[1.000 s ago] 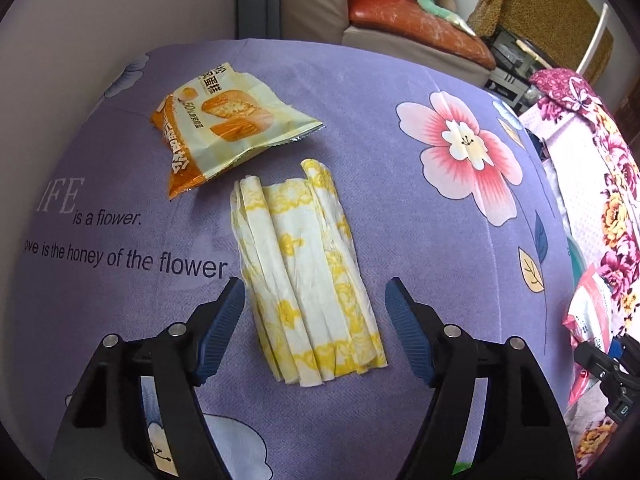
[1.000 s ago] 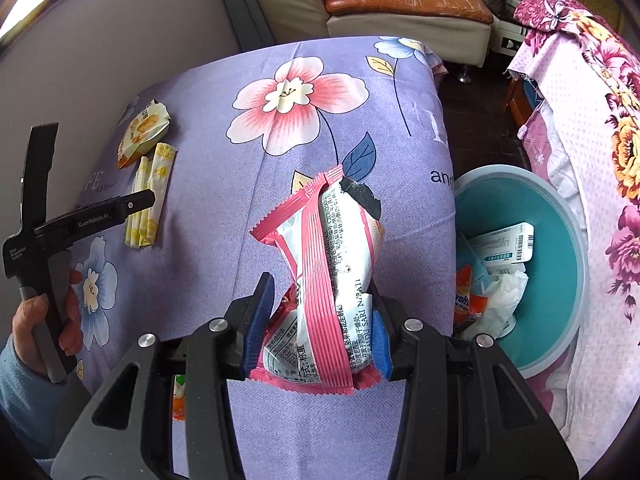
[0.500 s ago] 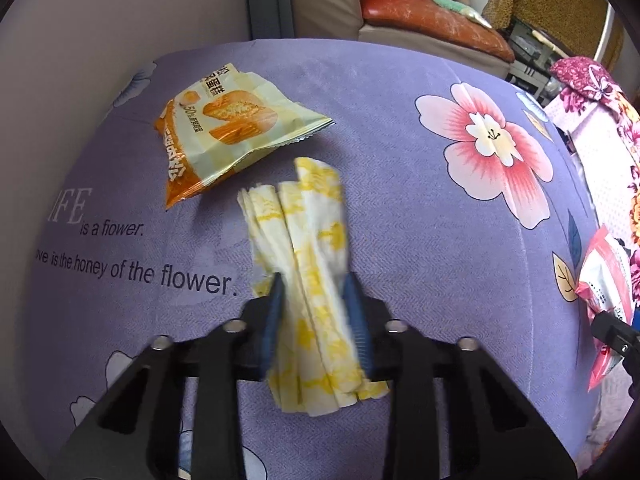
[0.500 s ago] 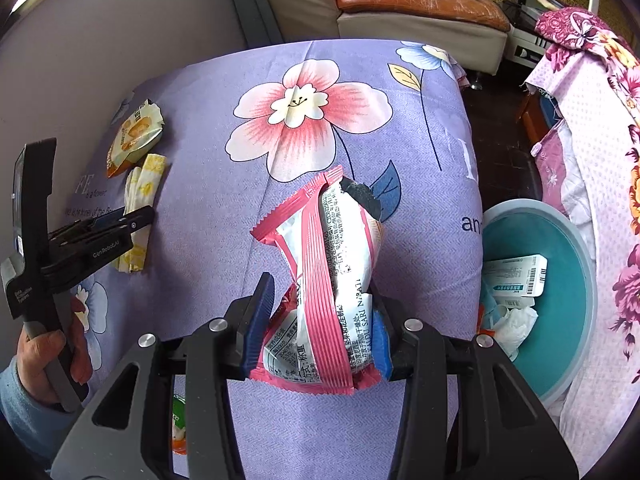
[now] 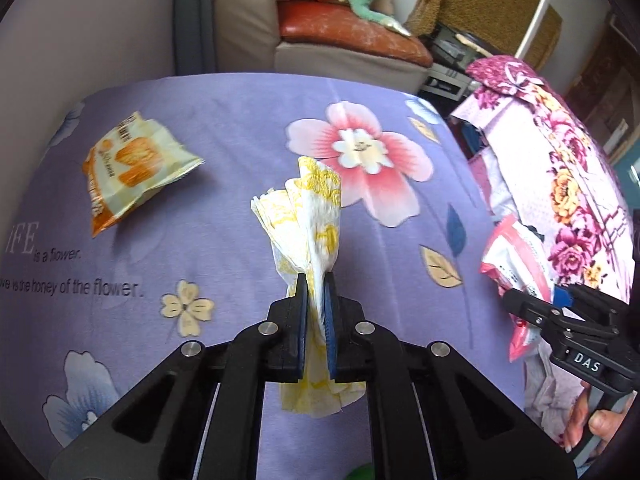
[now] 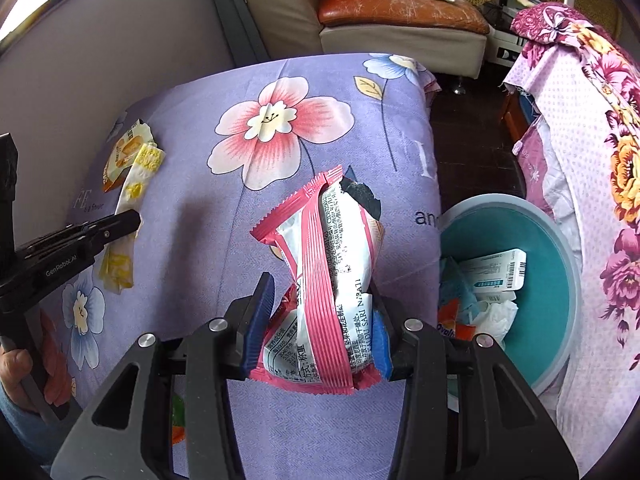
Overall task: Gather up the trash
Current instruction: 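Carry wrapper and pads over the wastebasket and open both grippers to drop them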
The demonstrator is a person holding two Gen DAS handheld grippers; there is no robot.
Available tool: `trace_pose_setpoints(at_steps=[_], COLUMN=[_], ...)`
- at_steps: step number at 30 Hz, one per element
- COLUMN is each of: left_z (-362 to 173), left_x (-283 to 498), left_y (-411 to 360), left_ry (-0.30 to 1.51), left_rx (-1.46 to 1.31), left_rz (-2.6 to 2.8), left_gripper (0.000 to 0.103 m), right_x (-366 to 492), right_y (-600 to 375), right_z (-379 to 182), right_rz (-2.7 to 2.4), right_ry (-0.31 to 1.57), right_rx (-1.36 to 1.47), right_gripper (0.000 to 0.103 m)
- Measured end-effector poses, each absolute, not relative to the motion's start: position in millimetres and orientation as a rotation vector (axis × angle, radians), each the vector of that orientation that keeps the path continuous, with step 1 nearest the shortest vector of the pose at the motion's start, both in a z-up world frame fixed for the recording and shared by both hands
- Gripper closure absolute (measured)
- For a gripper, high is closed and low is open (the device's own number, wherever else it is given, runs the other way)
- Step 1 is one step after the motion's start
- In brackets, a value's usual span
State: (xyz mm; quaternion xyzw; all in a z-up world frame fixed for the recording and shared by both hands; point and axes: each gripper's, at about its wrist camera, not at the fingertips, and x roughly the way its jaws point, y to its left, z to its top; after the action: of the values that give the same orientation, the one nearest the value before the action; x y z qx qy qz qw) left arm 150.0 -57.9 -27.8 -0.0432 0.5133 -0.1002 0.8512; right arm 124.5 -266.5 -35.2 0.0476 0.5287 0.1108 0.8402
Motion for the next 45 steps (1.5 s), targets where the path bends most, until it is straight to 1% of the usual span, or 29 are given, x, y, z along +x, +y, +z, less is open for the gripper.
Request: trace_pose_setpoints(at_steps=[8,15,24,35,38,39,40,41,42,43,44,45], left_z=[-23,-28,-36,-47,-49,-50,-50,-50,-50,-49,-49,-49], left_x=[139,135,144,157,159,160,161,162,163,164,165,166], left_y=[-162,-225,-279,-317,-320,-320,-320,-320,-320,-319,-319,-318], left_ry=[1.09,1.114,1.146,1.147,1.14,1.136,1.131,1.124,1.117,1.11,1.105,1.103], left_rx=[-0.021,0.001,0.043,0.11,0.117,0.121,0.124,0.126,0.131,0.134,0.138,0.141], left_rz=[-0.45,-0.552,-0.631,-0.666,-0.66,-0.657,-0.656,-0.654,-0.649,-0.644,-0.638,-0.631], left_gripper=[0.095,0.094,0.094,0.092,0.081,0.071,0.06,0.054,0.044,0.037,0.034,0.027], right_x=[99,82,68,76,79,81,82,84,85,87,88,89], right_y=[-321,-378,-440,-467,-469,-470,-470,-470,-470,-469,-469,-468], right_z=[-14,-10,-13,-17,-20,-21,-22,-23,-24,-25,-26,-27], right_rz=[0.122,0.022,-0.079,-0.129,-0.136,-0.138,-0.139,-0.14,-0.14,-0.14,-0.139,-0.139], right_ry=[1.054,1.038,1.041,1.048,1.06,1.062,1.064,1.067,1.071,1.074,1.076,1.078], right_rx=[0.088,0.131,0.201,0.222,0.222,0.222,0.223,0.223,0.222,0.221,0.22,0.219], right_gripper=[0.062,0.062,0.062,0.061,0.061,0.062,0.061,0.061,0.061,0.061,0.061,0.061])
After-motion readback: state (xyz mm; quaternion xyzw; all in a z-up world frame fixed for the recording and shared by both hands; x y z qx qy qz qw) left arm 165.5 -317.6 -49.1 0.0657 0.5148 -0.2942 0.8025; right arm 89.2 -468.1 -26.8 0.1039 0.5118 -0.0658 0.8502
